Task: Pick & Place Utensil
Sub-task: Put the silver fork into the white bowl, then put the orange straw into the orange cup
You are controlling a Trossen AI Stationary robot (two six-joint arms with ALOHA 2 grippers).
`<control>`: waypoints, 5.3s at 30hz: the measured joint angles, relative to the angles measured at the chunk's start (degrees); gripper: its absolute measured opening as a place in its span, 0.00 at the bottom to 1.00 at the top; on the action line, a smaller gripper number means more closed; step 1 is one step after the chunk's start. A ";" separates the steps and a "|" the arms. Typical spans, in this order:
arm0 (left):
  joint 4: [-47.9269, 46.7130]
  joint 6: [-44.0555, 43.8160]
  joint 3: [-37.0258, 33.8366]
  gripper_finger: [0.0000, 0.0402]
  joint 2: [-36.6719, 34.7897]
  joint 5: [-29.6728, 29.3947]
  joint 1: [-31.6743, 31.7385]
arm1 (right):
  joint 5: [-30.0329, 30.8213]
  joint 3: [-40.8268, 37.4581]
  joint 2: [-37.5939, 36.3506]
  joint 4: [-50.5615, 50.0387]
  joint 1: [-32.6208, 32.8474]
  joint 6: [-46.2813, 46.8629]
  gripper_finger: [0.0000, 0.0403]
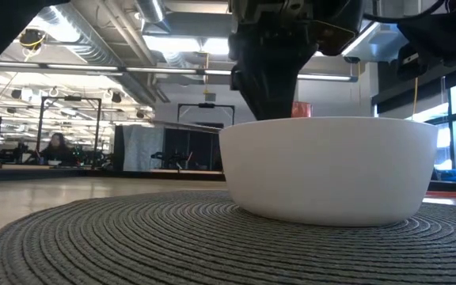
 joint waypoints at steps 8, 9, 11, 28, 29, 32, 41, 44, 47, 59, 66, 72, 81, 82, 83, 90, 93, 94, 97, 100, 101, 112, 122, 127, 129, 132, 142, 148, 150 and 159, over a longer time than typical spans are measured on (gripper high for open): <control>0.61 1.24 0.00 0.16 -0.01 0.33 0.01 | 0.00 0.00 0.01 -0.21 0.00 0.00 0.05; 0.61 1.29 0.00 0.17 -0.10 0.35 0.05 | -0.01 0.00 0.01 -0.22 0.00 0.03 0.05; 0.44 1.79 0.21 0.18 -0.51 0.61 0.11 | 0.00 0.00 0.00 -0.20 0.00 0.04 0.05; 6.72 16.34 -12.57 0.01 -26.98 -21.25 -7.37 | -0.18 0.00 0.02 -1.72 0.04 0.43 0.05; 10.33 17.31 -16.69 0.00 -30.44 -21.57 -7.45 | -0.17 0.00 0.00 -1.76 0.04 0.42 0.05; 27.60 24.12 -32.12 0.00 -41.83 -20.75 -6.68 | -0.09 0.00 0.00 -1.73 0.04 0.19 0.05; 89.15 25.07 -84.81 0.00 -69.28 -9.10 5.41 | -0.06 0.00 0.00 -1.95 0.02 -0.09 0.05; 102.02 28.02 -97.54 0.01 -74.95 -9.29 6.57 | -0.02 0.00 0.02 -1.97 0.02 -1.20 0.05; 116.22 31.41 -108.18 0.00 -78.87 -11.66 6.27 | -0.03 0.00 0.00 -2.10 0.02 -1.61 0.05; 124.37 34.94 -119.51 0.01 -82.03 -18.57 10.60 | -0.39 0.00 0.00 -5.19 0.02 -0.50 0.05; 116.97 36.13 -119.51 0.00 -85.35 -16.33 9.68 | -0.63 0.00 0.04 -12.72 0.02 6.13 0.05; 111.40 41.81 -119.54 0.00 -95.30 -16.69 5.21 | -0.50 0.00 0.02 -12.10 0.02 3.46 0.05; 101.57 40.03 -123.97 0.00 -106.39 -19.89 6.67 | -0.46 0.00 0.02 -12.20 0.02 1.07 0.05; 102.34 39.98 -125.12 0.00 -106.91 -18.47 7.89 | -0.46 0.00 0.02 -12.11 0.02 0.54 0.05; 103.70 39.56 -126.10 0.00 -107.46 -16.74 9.18 | -0.46 0.00 0.02 -11.92 0.02 -0.21 0.05; 102.27 35.73 -127.60 0.01 -110.29 -7.52 17.36 | -0.46 0.00 0.02 -12.47 0.02 -2.21 0.05; 101.94 35.53 -127.60 0.01 -109.95 -8.77 19.35 | -0.48 0.00 0.02 -12.66 0.02 -1.62 0.05; 101.91 35.21 -127.60 0.01 -109.78 -10.07 19.92 | -0.49 0.00 0.02 -12.59 0.02 -1.27 0.05; 102.58 32.78 -127.60 0.01 -109.51 -13.83 20.88 | -0.40 0.00 0.01 -11.72 0.02 -0.88 0.05; 106.77 28.55 -127.64 0.01 -109.53 -18.60 21.43 | 1.57 0.06 0.04 -10.64 0.02 -1.65 0.05; 108.70 27.70 -127.64 0.01 -109.47 -20.36 21.66 | 2.11 0.51 0.07 -10.79 0.02 -1.92 0.05; 112.32 29.76 -127.64 0.01 -109.04 -19.45 22.85 | 8.76 16.32 12.20 -24.58 -0.51 0.40 0.01; 110.66 29.75 -127.64 0.01 -109.03 -19.78 22.84 | 8.69 30.30 28.25 -34.45 -3.92 0.80 0.01; 110.64 29.76 -127.64 0.01 -109.00 -19.80 22.84 | 5.92 35.46 34.97 -46.60 -7.00 6.03 0.01; 110.61 29.76 -127.64 0.01 -109.00 -19.80 22.84 | 5.49 36.17 37.01 -50.36 -8.08 7.30 0.01; 110.59 29.76 -127.64 0.01 -108.99 -19.80 22.84 | 4.26 36.30 39.74 -51.90 -9.61 7.40 0.02; 110.45 30.23 -127.64 0.01 -108.88 -20.21 22.84 | 2.88 36.21 52.40 -49.46 -15.37 -0.21 0.11; 108.89 30.37 -127.64 0.01 -108.87 -21.39 22.84 | -1.64 38.29 61.27 -49.21 -20.35 -2.97 0.35; 108.47 30.37 -127.64 0.01 -108.88 -22.33 22.84 | -1.60 38.29 64.07 -49.15 -21.95 -3.98 0.41; 107.88 30.36 -127.64 0.01 -108.88 -22.75 22.82 | -2.42 38.29 74.05 -46.99 -28.07 -8.17 0.49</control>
